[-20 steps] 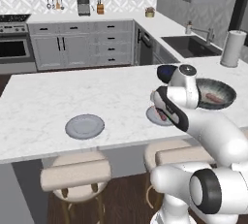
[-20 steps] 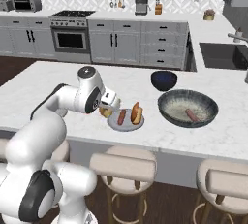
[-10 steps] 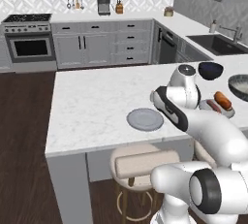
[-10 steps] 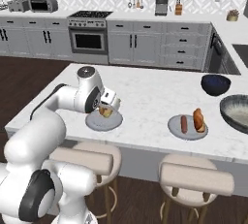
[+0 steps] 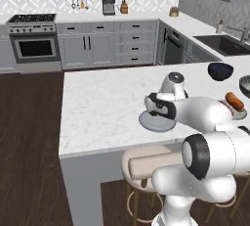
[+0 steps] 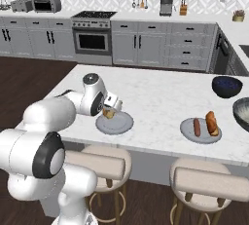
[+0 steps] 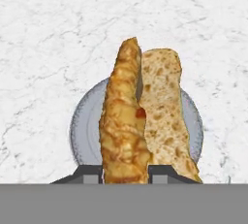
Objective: Place one bun and one sausage from the bowl on each plate.
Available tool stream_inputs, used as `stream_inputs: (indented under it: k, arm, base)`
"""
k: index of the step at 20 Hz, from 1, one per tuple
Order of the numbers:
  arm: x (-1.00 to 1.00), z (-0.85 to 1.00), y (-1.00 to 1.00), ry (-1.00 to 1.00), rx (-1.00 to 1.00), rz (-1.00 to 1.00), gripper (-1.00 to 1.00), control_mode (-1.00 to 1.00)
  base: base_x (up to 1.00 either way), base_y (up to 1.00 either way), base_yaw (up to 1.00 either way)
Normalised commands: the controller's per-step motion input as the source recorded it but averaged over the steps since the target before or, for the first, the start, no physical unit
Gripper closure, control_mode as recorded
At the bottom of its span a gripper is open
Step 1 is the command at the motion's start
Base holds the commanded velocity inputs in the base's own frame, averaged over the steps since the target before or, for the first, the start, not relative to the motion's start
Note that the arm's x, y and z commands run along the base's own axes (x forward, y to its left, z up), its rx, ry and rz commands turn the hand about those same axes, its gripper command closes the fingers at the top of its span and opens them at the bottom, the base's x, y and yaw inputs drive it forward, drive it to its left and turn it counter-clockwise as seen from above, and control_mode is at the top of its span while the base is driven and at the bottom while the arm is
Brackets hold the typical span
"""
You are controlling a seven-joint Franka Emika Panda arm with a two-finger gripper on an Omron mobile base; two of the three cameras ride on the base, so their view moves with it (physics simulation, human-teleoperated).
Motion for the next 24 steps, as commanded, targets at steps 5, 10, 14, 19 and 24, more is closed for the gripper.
stream_inputs:
  k: [5, 10, 14, 19, 24]
  arm:
    - [0.53, -0.65, 0.09, 0.03, 0.01, 0.0, 1.0, -1.0]
    - [0.11, -0.17, 0.15, 0.04, 0.0, 0.0, 1.0, -1.0]
    - [0.19, -0.1, 0.16, 0.01, 0.0, 0.0, 1.0, -1.0]
    - [0.2, -0.2, 0.03, 0.0, 0.0, 0.0, -1.0, -1.0]
    - [0.24, -0.14, -0.03, -0.01, 0.0, 0.0, -1.0, -1.0]
  base:
    - [0.0, 0.0, 0.0]
    - [0.0, 0.0, 0.0]
    - [0.0, 0.0, 0.0]
    - [0.0, 0.0, 0.0]
    - [0.0, 0.0, 0.0]
